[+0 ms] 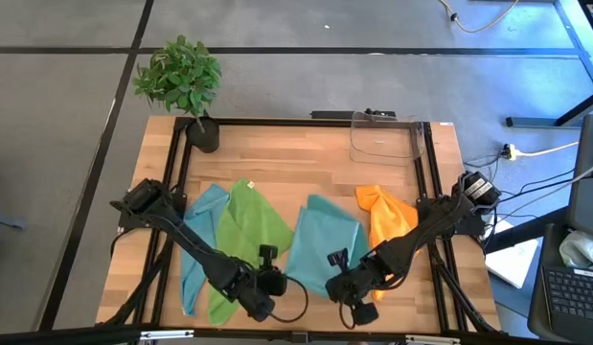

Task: Fold microfiber towels
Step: Fold the right light blue microfiber towel

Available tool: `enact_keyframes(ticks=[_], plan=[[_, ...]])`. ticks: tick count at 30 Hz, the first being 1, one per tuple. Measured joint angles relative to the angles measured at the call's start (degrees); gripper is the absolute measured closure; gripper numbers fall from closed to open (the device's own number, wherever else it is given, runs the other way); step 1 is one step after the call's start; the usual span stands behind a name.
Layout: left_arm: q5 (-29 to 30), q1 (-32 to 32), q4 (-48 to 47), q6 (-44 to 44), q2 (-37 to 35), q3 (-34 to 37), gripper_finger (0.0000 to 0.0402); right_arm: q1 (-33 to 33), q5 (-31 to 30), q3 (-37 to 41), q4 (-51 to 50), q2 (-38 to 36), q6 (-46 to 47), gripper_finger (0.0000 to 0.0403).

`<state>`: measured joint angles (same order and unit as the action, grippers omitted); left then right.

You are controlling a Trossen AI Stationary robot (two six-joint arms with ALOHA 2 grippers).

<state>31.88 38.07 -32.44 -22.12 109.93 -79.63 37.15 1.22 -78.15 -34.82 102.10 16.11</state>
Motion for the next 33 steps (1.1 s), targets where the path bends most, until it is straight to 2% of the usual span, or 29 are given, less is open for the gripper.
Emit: enact_keyframes(ticks=[3,6,9,12,17,23,26,33], plan=[[-3.2,0.0,-2.2,2.7,0.0,-3.3,0.0401,1.0,0.5,0.0,0.0,0.0,0.3,0.039],[1.1,-0.2,-5.7,8.1,0.0,-6.4,0.0401,1.3,-1.4,0.0,-0.9,0.0,0.1,0.0388],[7.2,-1.7,-8.3,13.2,-0.1,-8.2,0.0401,1.3,-7.8,0.0,-5.9,0.0,0.3,0.0392],[5.9,-5.1,-7.9,16.4,-0.2,-7.1,0.0401,1.3,-15.6,0.0,-13.7,0.0,0.5,0.0396],[4.6,-11.3,-6.2,16.5,0.5,-2.1,0.0401,1.2,-26.3,0.0,-22.3,0.0,3.1,0.0393],[5.7,-16.6,-2.3,18.7,0.4,1.5,0.0401,-0.3,-28.1,4.2,-23.1,0.1,4.8,0.0391],[5.0,-18.1,-0.4,21.2,0.4,1.5,0.0401,-1.2,-28.3,7.5,-22.7,0.1,6.2,0.0395],[3.3,-20.7,0.6,27.2,0.2,1.6,0.04,-1.8,-32.9,11.1,-23.4,0.1,9.4,0.0387]])
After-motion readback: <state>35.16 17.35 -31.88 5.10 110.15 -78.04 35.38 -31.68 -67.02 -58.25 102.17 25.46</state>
